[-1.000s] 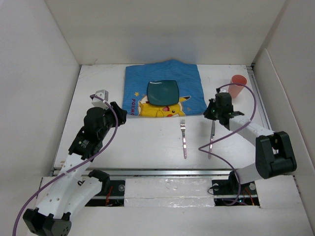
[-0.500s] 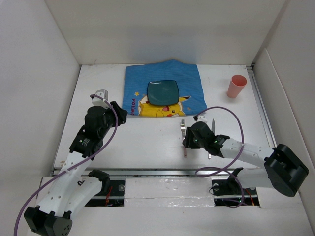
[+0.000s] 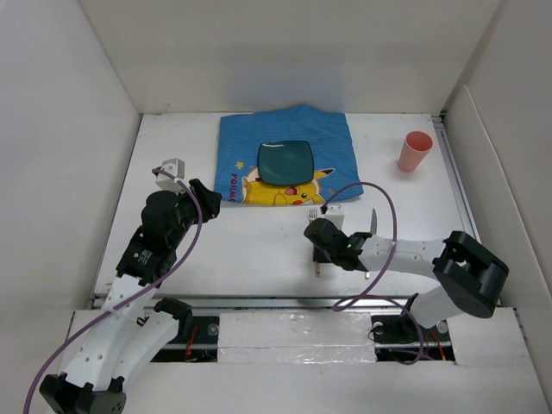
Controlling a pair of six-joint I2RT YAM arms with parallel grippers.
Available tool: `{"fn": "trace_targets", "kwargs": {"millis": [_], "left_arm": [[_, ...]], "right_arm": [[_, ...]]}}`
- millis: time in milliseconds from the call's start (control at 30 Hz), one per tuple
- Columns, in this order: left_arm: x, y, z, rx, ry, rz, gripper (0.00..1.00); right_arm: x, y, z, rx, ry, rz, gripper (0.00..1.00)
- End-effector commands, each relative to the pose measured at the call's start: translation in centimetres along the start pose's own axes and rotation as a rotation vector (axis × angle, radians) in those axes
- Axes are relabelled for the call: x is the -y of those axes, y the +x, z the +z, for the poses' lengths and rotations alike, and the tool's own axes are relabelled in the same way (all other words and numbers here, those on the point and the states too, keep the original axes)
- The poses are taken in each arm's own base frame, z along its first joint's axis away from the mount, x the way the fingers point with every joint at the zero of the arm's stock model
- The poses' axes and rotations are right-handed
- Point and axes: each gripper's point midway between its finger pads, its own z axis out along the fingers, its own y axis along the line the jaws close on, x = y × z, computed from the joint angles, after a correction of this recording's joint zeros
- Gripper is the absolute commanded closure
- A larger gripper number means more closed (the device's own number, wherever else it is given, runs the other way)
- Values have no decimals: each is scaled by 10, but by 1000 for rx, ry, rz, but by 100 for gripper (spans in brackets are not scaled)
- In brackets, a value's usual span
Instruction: Set the dinner table for one person
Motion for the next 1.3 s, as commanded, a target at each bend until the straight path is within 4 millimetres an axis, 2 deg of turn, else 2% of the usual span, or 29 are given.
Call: {"fn": "trace_targets", "kwargs": {"millis": [0, 33, 67, 200, 267, 300, 367, 400, 433, 500, 533, 600, 633, 667, 733, 767, 867, 900, 933, 1000, 1033, 1100, 1133, 1267], "left_arm": [[8, -15, -4, 45, 32, -8, 61], [10, -16, -5, 47, 41, -11, 60], [10, -17, -7, 53, 44, -13, 60], [5, -22, -9, 75, 7, -16, 60], [4, -23, -12, 85, 7, -20, 60], [4, -23, -12, 86, 8, -19, 60], [5, -22, -10, 79, 9, -18, 60], [6, -22, -10, 76, 14, -18, 60], [7, -22, -11, 78, 21, -18, 60], [6, -23, -12, 82, 18, -20, 60], [6, -23, -11, 82, 16, -19, 60], [7, -22, -11, 76, 18, -23, 60], [7, -22, -11, 76, 18, -24, 60], [7, -25, -12, 89, 19, -28, 60], [4, -27, -13, 96, -6, -44, 60], [0, -29, -12, 102, -29, -51, 60], [-2, -31, -13, 116, -42, -73, 60], [-3, -32, -14, 120, -46, -75, 60], [-4, -32, -13, 118, -54, -78, 60], [-3, -32, -13, 118, -54, -80, 60], [-2, -33, -15, 124, -44, -79, 60], [-2, -34, -16, 129, -48, -79, 59], [-3, -35, -16, 131, -52, -80, 59], [-3, -34, -17, 132, -45, -75, 59]], "right_arm": [[-5, -22, -23, 89, 62, -13, 100], [-12, -32, -28, 109, 41, -40, 100], [-31, -56, -41, 155, -12, -24, 100], [-64, -102, -61, 245, -71, -62, 100], [-68, -122, -58, 273, -74, -93, 100], [-65, -144, -53, 289, -61, -76, 100], [-66, -165, -51, 301, -95, -95, 100], [-57, -183, -47, 323, -86, -73, 100], [-61, -201, -49, 356, -109, -68, 100], [-63, -219, -49, 368, -142, -54, 100], [-66, -238, -48, 392, -160, -43, 100], [-90, -256, -47, 401, -239, -63, 100], [-91, -256, -47, 401, -239, -63, 100], [-106, -266, -40, 398, -268, -67, 100], [-124, -274, -30, 386, -305, -49, 100], [-142, -279, -18, 377, -332, -48, 100], [-174, -283, 0, 364, -372, -10, 100], [-193, -286, 14, 361, -388, -3, 100], [-197, -287, 23, 342, -376, 15, 100], [-223, -289, 39, 343, -386, 28, 100], [-228, -293, 45, 346, -391, 51, 100], [-244, -287, 69, 314, -389, 61, 100], [-252, -282, 74, 303, -393, 57, 100], [-258, -273, 105, 276, -374, 84, 100]]}}
